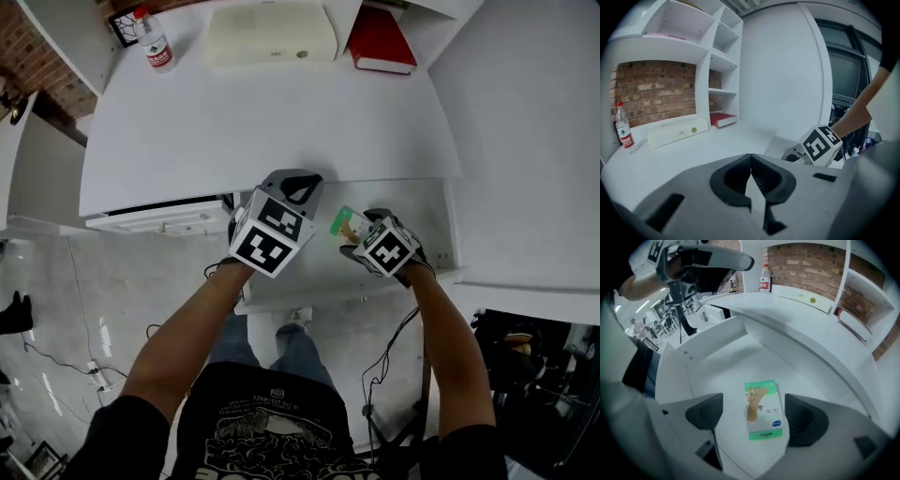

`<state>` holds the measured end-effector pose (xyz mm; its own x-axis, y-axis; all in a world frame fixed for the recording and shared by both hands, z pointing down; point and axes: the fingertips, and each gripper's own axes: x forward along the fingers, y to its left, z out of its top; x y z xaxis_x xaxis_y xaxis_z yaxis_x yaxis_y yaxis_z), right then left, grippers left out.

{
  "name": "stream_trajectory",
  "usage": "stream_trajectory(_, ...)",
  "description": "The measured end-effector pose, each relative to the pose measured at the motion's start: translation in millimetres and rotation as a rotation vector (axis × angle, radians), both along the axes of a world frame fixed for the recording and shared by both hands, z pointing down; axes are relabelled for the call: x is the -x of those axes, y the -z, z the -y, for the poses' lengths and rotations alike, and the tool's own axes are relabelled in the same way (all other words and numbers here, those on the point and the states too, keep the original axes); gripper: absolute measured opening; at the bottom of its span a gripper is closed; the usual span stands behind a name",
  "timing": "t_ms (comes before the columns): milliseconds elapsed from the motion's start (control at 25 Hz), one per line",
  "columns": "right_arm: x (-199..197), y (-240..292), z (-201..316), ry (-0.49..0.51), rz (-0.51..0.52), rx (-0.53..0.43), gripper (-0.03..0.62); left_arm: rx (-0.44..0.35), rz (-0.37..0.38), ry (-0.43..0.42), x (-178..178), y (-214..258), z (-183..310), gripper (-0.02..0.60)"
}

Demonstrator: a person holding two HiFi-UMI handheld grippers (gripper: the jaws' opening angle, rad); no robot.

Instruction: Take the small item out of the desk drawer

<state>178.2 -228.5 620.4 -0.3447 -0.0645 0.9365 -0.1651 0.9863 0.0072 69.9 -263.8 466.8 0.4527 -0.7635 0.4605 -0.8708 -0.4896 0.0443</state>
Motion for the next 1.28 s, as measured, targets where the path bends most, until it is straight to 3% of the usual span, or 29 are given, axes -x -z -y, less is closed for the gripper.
stream_trajectory(720, -2, -65, 20, 0.052, -0.095, 0.029, 0.416, 0.022, 0.006, 0.245, 40, -39, -42, 0.008)
stream_trajectory(1280, -1, -64, 17, 0.045, -0.099, 0.047, 0.348, 0.041, 0.025, 0.318, 56, -42, -61, 0.006)
